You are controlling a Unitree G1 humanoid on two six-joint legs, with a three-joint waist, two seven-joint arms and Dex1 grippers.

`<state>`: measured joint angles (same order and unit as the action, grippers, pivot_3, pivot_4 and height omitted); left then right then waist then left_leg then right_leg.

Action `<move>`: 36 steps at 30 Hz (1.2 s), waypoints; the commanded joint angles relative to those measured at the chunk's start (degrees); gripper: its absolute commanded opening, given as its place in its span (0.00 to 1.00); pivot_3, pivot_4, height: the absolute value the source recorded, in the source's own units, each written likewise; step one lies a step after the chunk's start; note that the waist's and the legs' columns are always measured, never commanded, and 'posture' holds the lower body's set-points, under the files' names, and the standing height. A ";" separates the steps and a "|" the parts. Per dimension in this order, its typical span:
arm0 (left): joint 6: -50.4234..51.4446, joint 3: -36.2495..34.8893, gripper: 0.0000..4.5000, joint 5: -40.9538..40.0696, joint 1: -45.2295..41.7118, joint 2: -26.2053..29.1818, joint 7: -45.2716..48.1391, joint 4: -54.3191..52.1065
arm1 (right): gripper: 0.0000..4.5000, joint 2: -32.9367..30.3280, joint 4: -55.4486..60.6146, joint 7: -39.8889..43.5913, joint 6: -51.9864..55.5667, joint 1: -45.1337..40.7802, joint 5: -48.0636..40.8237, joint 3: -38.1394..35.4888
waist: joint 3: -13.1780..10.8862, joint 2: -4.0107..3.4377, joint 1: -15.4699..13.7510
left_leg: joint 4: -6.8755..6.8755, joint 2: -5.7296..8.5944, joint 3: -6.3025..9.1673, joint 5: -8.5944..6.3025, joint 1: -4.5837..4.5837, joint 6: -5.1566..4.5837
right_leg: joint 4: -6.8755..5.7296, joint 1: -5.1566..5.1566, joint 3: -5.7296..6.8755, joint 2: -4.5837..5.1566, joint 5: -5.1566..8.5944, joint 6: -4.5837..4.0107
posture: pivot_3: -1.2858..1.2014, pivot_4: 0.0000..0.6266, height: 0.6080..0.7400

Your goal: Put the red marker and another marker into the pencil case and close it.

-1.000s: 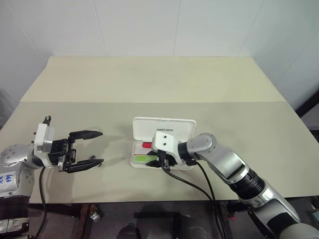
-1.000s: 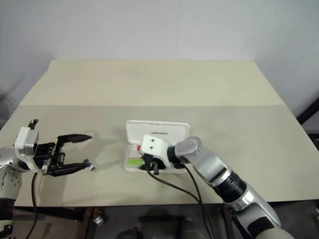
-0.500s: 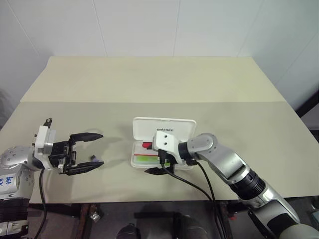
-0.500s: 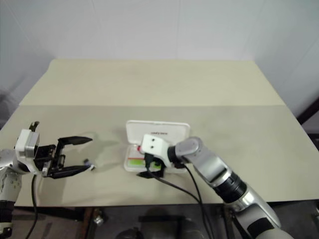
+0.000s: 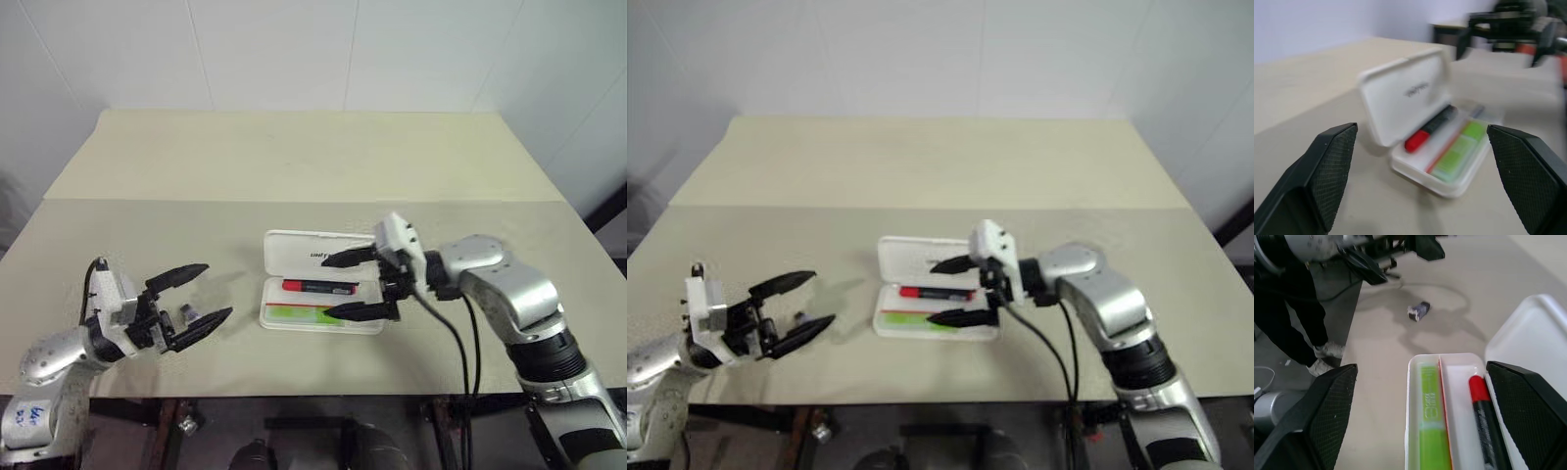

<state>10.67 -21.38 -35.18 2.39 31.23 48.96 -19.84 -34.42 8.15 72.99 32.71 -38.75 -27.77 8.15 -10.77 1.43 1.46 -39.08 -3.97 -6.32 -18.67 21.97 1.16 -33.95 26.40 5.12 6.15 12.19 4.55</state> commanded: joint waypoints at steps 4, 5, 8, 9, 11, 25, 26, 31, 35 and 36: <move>9.64 1.66 1.00 5.77 1.44 -8.37 -26.06 -13.37 | 0.99 -2.99 -14.01 4.41 -12.13 -1.47 4.46 -1.66 | 0.01 0.02 -0.02 | -0.01 0.05 -0.05 0.03 -0.14 0.01 | 0.03 -0.07 -0.10 0.01 -0.02 0.00 | 0.52 0.24 1.00; 11.07 1.95 1.00 6.58 1.28 -10.41 -30.20 -14.58 | 0.99 -2.91 -16.11 4.29 -13.46 -2.14 5.26 -1.75 | 0.01 0.02 -0.03 | -0.01 0.06 -0.08 0.04 -0.19 0.03 | 0.04 -0.07 -0.16 0.01 -0.02 0.00 | 0.52 0.24 1.00; 15.16 3.59 1.00 9.19 0.74 -16.01 -40.32 -17.36 | 0.99 -2.70 -20.33 4.63 -15.93 -3.70 6.95 -1.60 | 0.01 0.02 0.14 | -0.01 0.07 -0.26 0.05 -0.40 0.03 | 0.01 -0.13 -0.36 0.00 -0.03 0.01 | 0.52 0.24 1.00; 16.18 4.16 1.00 9.97 0.56 -17.31 -42.53 -17.95 | 0.99 -2.62 -21.21 4.96 -16.62 -3.99 7.22 -1.57 | 0.01 0.02 0.12 | 0.00 0.07 -0.31 0.05 -0.46 0.03 | 0.00 -0.16 -0.42 -0.01 -0.03 0.01 | 0.52 0.24 1.00; 18.31 6.23 1.00 12.12 -0.09 -22.24 -49.26 -18.50 | 0.99 -2.29 -22.96 5.37 -17.79 -4.62 7.83 -1.32 | 0.01 0.02 0.08 | 0.00 0.06 -0.35 0.05 -0.63 0.02 | 0.03 -0.31 -0.47 -0.03 -0.03 0.02 | 0.52 0.24 1.00; 26.05 14.95 1.00 21.54 1.58 -39.51 -71.15 -23.64 | 0.99 0.23 -27.97 5.35 -20.78 -6.68 9.98 -0.92 | 0.02 0.04 0.01 | 0.01 0.08 -0.26 -0.01 -0.82 -0.06 | 0.26 -0.64 -0.49 -0.06 -0.08 0.09 | 0.52 0.24 1.00; 26.04 15.38 1.00 22.31 1.92 -39.58 -72.05 -23.91 | 0.99 0.39 -28.05 5.29 -20.88 -6.65 10.05 -0.94 | 0.01 0.04 -0.01 | 0.01 0.09 -0.26 -0.01 -0.82 -0.06 | 0.26 -0.65 -0.49 -0.05 -0.08 0.09 | 0.52 0.24 1.00; 27.34 15.22 1.00 23.11 3.43 -40.44 -75.65 -24.09 | 0.99 1.04 -28.47 5.01 -21.31 -6.51 10.64 -1.08 | 0.01 0.04 -0.01 | 0.01 0.09 -0.23 -0.02 -0.81 -0.07 | 0.28 -0.65 -0.48 -0.05 -0.08 0.09 | 0.52 0.24 1.00; 30.24 14.34 1.00 21.25 4.20 -40.64 -76.51 -23.00 | 0.99 1.47 -28.42 4.70 -21.51 -6.38 10.77 -1.21 | 0.01 0.04 -0.01 | 0.01 0.09 -0.22 -0.02 -0.80 -0.07 | 0.29 -0.65 -0.48 -0.05 -0.08 0.08 | 0.52 0.24 1.00; 31.48 14.07 1.00 21.11 4.33 -40.81 -77.10 -22.91 | 0.99 1.56 -28.37 4.59 -21.48 -6.34 10.79 -1.25 | 0.02 0.04 0.00 | 0.01 0.09 -0.23 -0.03 -0.80 -0.08 | 0.30 -0.65 -0.48 -0.05 -0.08 0.08 | 0.52 0.24 1.00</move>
<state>41.00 -6.93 -13.56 6.04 -4.69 -27.17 -41.75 -32.95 -20.73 77.94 12.29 -44.26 -16.73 8.20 -10.76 1.47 1.46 -39.08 -3.88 -6.54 -18.70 21.17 1.08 -33.65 25.75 4.65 6.11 12.11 4.63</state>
